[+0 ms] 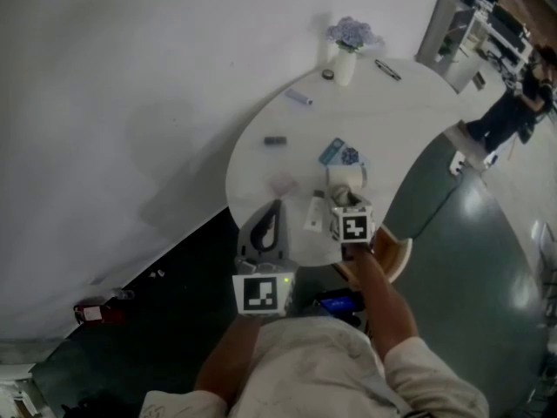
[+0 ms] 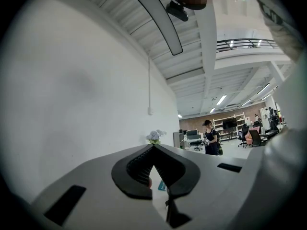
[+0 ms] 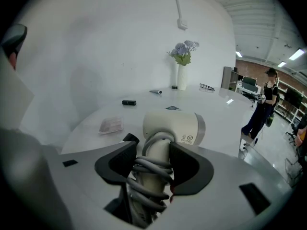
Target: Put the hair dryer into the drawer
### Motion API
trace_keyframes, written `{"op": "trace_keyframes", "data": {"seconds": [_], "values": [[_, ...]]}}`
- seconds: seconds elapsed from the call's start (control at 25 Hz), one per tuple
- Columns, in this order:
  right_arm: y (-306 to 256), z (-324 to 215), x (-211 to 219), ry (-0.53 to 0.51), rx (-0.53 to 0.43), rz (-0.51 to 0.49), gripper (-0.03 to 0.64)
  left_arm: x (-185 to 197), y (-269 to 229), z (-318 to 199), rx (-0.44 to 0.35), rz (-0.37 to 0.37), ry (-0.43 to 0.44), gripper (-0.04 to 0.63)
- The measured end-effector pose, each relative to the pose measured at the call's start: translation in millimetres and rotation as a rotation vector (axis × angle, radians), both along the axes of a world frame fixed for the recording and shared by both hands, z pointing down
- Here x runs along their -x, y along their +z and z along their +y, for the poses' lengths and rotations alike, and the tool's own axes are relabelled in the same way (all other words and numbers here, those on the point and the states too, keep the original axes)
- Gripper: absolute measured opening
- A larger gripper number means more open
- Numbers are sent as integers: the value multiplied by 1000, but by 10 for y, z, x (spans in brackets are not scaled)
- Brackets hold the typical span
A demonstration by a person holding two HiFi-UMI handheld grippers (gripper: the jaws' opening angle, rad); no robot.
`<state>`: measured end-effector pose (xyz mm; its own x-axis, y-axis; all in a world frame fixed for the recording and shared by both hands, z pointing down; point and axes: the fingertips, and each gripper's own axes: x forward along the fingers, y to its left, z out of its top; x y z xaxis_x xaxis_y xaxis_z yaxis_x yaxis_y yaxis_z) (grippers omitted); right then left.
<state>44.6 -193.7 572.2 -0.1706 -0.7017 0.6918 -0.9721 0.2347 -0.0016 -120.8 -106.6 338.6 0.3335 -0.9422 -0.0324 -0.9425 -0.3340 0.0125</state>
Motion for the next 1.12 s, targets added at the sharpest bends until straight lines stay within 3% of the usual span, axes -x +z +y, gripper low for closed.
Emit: {"op": "trace_keyframes", "data": {"seconds": [0.6, 1.12], "values": [[-417, 295, -120, 29, -62, -64, 229, -221, 60, -17, 14, 7, 58, 2], [-1416, 502, -208, 32, -285, -107, 228, -499, 141, -62, 31, 19, 134, 2]]}}
